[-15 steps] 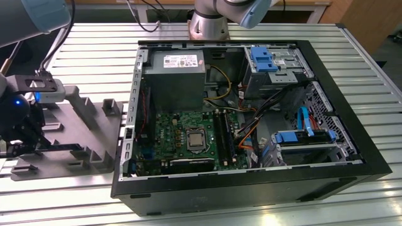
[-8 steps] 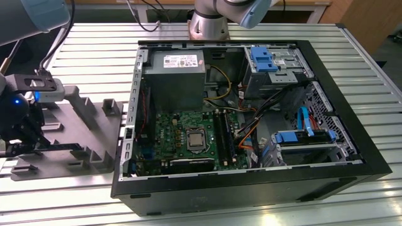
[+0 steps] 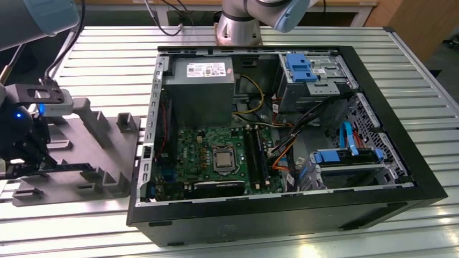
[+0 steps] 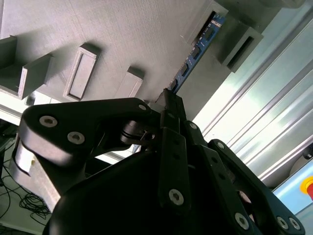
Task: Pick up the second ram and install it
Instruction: 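Pick up the second ram and move it above second insertion slot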
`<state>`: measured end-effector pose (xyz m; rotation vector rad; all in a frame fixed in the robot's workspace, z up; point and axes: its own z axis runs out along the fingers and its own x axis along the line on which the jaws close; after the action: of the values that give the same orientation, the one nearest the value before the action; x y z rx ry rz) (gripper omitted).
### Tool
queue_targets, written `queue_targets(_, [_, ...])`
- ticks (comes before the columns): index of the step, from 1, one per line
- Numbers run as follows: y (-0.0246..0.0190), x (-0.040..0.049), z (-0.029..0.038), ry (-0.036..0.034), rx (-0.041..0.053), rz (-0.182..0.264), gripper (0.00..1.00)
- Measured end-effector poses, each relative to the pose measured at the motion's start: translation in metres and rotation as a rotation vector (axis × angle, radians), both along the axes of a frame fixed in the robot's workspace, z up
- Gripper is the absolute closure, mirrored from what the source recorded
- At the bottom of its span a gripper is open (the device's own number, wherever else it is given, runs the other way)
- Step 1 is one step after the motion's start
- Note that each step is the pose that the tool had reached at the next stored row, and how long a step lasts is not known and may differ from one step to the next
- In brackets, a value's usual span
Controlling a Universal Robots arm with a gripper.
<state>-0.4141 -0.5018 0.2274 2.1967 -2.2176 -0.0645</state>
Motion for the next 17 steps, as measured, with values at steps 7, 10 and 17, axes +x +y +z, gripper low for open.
queue_targets(7, [0.0, 0.0, 0.0014, 0.0, -0.0001, 0.0, 0.89])
queue_targets(10, [0.0, 0.0, 0.0026, 0.0, 0.0, 0.0, 0.89])
queue_targets(17, [0.0, 0.0, 0.0032, -0.0001, 0.0, 0.0, 0.89])
